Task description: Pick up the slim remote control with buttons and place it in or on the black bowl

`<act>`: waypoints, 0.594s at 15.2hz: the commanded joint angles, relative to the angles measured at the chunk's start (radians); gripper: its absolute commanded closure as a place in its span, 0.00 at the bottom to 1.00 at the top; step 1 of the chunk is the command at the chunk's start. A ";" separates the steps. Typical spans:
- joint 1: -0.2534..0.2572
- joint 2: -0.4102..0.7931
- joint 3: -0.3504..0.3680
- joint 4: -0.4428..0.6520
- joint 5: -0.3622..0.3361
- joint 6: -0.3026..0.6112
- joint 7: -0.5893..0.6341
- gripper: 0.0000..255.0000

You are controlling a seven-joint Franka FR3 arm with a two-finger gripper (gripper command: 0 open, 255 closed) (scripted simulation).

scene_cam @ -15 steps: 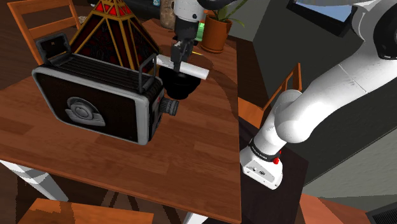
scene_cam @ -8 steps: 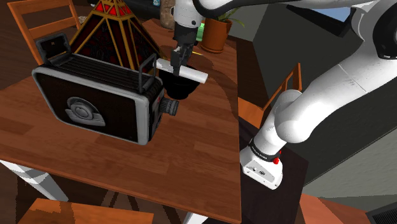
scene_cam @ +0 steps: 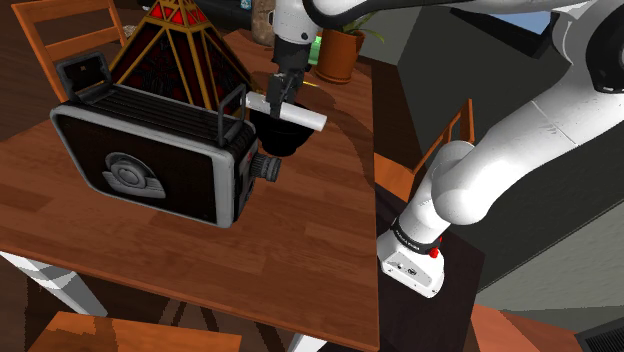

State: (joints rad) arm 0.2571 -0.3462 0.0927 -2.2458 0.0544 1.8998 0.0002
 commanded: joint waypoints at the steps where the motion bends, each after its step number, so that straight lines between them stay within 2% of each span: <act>1: 0.000 0.000 0.000 0.000 0.000 0.000 0.000 0.00; 5: -0.002 -0.008 -0.004 0.120 -0.003 -0.128 0.001 0.00; 9: -0.002 -0.008 -0.004 0.120 -0.003 -0.128 0.001 0.00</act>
State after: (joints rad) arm 0.2551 -0.3536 0.0885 -2.1266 0.0518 1.7734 0.0012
